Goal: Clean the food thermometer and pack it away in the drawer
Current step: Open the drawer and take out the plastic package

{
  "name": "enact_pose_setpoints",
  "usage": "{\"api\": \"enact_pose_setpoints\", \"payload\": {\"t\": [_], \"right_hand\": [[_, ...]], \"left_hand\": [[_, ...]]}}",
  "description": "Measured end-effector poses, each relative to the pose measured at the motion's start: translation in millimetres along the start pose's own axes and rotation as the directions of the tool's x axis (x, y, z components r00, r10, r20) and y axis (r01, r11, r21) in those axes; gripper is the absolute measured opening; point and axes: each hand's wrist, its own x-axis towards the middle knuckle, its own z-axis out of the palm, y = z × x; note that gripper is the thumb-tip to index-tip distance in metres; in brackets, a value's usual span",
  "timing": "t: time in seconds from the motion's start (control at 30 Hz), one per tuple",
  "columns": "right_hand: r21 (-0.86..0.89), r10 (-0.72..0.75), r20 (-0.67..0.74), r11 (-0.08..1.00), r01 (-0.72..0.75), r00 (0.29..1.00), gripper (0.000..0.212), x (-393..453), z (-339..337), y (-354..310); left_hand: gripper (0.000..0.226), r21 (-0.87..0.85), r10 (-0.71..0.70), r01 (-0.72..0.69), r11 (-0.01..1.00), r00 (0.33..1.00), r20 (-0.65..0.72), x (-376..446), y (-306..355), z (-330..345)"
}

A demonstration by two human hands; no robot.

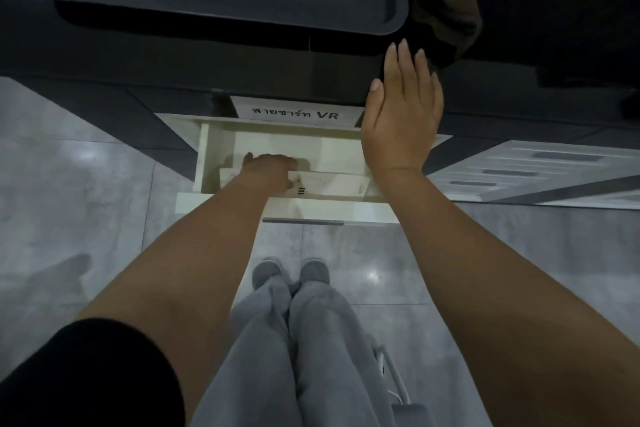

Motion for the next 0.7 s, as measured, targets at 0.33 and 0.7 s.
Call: {"api": "enact_pose_setpoints", "payload": {"t": [0.33,0.7], "right_hand": [[0.062,-0.345,0.156,0.939,0.339,0.925,0.042,-51,-73,-14],[0.138,-0.231,0.543,0.973,0.185,0.808,0.052,13,-130,-63]], "left_hand": [[0.053,-0.051,0.212,-0.213,0.976,0.977,-0.038,-116,4,-92],[0.032,0.216,0.282,-0.22,0.951,0.903,-0.323,-185,0,-191]]}}
